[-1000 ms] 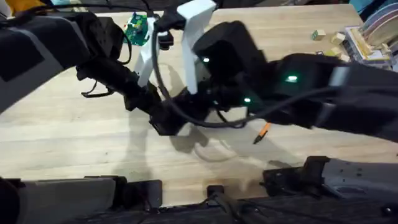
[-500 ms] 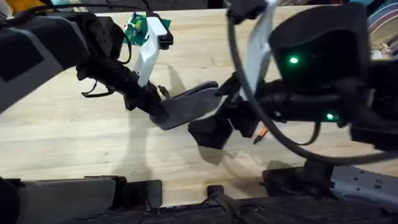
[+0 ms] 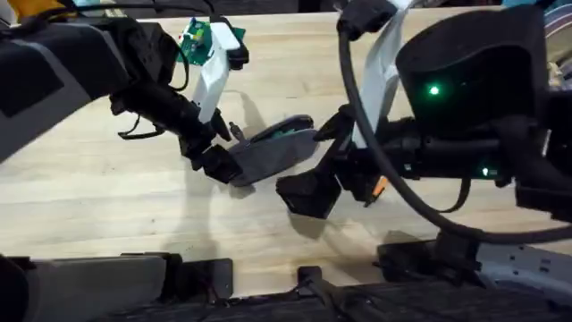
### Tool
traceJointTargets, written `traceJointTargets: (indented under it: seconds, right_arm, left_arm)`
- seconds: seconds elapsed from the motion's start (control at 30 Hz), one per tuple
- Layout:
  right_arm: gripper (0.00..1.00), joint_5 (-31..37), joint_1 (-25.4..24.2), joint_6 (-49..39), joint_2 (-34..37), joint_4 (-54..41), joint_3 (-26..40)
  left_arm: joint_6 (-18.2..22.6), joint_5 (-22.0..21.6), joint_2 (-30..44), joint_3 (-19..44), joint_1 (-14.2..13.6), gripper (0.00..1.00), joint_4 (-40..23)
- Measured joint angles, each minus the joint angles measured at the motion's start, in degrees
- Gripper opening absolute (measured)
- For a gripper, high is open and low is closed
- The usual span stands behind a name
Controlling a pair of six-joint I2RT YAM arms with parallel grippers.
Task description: Unzip the bag, pick up the pens from the table one at a time and place them inside, then zip the bag closed.
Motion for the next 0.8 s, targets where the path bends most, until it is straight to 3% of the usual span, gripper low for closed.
traceJointTargets:
  seconds: [0.17, 0.47, 0.8]
  right_arm:
    - [0.997, -0.04, -0.73, 0.54, 0.00, -0.61, 0.00]
    - [0.997, -6.58, -9.41, 1.68, 1.25, -3.71, 1.41]
    - [0.996, -8.45, -13.39, -9.03, 9.96, -14.22, 15.42]
  left_arm:
    - [0.00, -0.04, 0.00, 0.00, 0.02, 0.992, 0.15]
    - [0.01, -0.04, -0.75, 3.36, 1.65, 0.994, -2.86]
    - [1.97, 0.28, -12.36, 9.60, 6.79, 0.994, -5.77]
